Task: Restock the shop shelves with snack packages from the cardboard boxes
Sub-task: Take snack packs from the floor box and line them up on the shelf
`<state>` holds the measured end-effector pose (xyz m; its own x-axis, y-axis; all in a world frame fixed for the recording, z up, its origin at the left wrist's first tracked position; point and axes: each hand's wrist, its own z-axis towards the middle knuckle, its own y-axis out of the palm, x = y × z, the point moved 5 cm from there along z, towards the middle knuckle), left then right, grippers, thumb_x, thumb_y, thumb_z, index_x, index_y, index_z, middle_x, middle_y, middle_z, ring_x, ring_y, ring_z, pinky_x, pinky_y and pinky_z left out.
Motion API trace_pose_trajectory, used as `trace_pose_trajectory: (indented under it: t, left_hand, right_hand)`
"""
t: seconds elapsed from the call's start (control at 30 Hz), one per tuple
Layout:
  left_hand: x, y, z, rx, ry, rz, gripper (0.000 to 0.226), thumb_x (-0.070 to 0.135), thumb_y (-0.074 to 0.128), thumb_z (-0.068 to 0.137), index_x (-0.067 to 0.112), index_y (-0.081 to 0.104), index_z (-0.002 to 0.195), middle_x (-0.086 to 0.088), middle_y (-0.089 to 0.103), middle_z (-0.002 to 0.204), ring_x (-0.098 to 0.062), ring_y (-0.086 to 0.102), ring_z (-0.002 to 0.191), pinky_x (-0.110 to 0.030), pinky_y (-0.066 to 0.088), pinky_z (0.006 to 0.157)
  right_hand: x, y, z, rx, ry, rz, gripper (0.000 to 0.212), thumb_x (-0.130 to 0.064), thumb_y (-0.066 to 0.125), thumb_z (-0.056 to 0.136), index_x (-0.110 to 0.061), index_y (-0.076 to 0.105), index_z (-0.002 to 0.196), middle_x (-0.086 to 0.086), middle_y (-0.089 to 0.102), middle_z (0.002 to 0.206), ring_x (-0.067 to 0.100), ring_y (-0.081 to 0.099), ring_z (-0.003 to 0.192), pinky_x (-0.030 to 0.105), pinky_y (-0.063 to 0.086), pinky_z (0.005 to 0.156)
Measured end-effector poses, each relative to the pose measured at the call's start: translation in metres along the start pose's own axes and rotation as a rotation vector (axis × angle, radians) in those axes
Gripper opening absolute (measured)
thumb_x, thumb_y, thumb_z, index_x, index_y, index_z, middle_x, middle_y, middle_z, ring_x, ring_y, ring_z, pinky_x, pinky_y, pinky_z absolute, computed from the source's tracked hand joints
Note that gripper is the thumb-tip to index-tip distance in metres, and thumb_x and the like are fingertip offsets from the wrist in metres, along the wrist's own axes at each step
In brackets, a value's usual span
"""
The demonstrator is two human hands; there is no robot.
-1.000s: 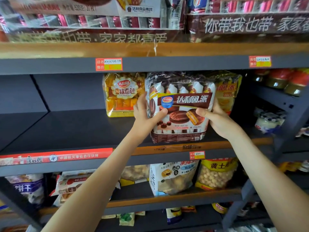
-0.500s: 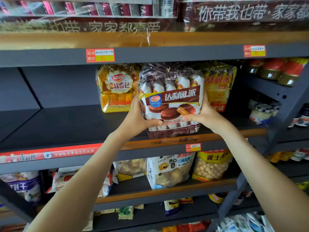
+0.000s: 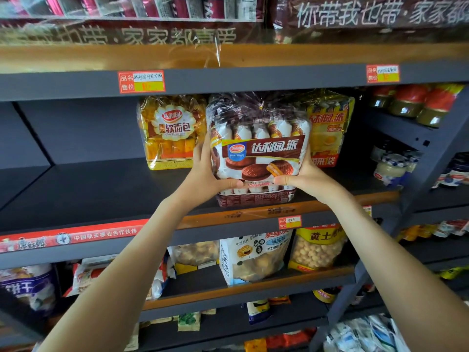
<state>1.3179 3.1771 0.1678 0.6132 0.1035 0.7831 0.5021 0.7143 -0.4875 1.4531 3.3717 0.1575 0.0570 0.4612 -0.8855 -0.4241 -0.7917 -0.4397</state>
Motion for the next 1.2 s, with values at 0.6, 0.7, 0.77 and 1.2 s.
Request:
trace_pose_trajectory:
  t: [0.6, 0.7, 0.77, 1.2]
  left_hand:
    - [0.005, 0.005, -0.021, 0.047, -0.085, -0.217, 0.095, 0.038, 0.077, 0.078, 0.036, 0.015, 0.150, 0.014, 0.058, 0.125, 0.002, 0.056, 0.113, -0.038, 0.043, 0.107]
    - [0.000, 0.003, -0.019, 0.082, -0.090, -0.214, 0.088, 0.040, 0.077, 0.077, 0.036, 0.024, 0.148, 0.014, 0.062, 0.119, -0.002, 0.058, 0.111, -0.041, 0.047, 0.103]
    - [-0.002, 0.003, -0.020, 0.099, -0.090, -0.238, 0.086, 0.042, 0.077, 0.077, 0.036, 0.027, 0.147, 0.017, 0.062, 0.119, -0.005, 0.057, 0.115, -0.043, 0.047, 0.102]
    - [0.042, 0.037, -0.051, 0.390, 0.591, 0.854, 0.062, 0.035, 0.051, 0.094, 0.022, 0.026, 0.149, -0.023, 0.007, 0.154, -0.043, 0.007, 0.143, -0.055, 0.012, 0.114]
  right_hand:
    - [-0.012, 0.009, -0.015, 0.082, -0.083, 0.410, 0.075, -0.021, 0.077, 0.071, -0.034, 0.037, 0.134, -0.003, 0.060, 0.127, 0.009, 0.057, 0.118, 0.035, 0.043, 0.104]
    - [-0.012, 0.013, -0.015, 0.111, -0.076, 0.429, 0.069, -0.016, 0.074, 0.076, -0.029, 0.038, 0.134, -0.002, 0.061, 0.126, 0.010, 0.059, 0.115, 0.031, 0.047, 0.098]
    - [-0.014, 0.013, -0.015, 0.144, -0.076, 0.422, 0.066, -0.011, 0.070, 0.082, -0.027, 0.036, 0.136, -0.003, 0.060, 0.125, 0.006, 0.059, 0.111, 0.023, 0.049, 0.089]
    - [-0.036, 0.035, -0.062, 0.764, -0.416, -0.630, 0.074, -0.043, 0.051, 0.094, -0.017, 0.010, 0.149, 0.020, 0.015, 0.156, 0.029, 0.009, 0.144, 0.039, 0.011, 0.117]
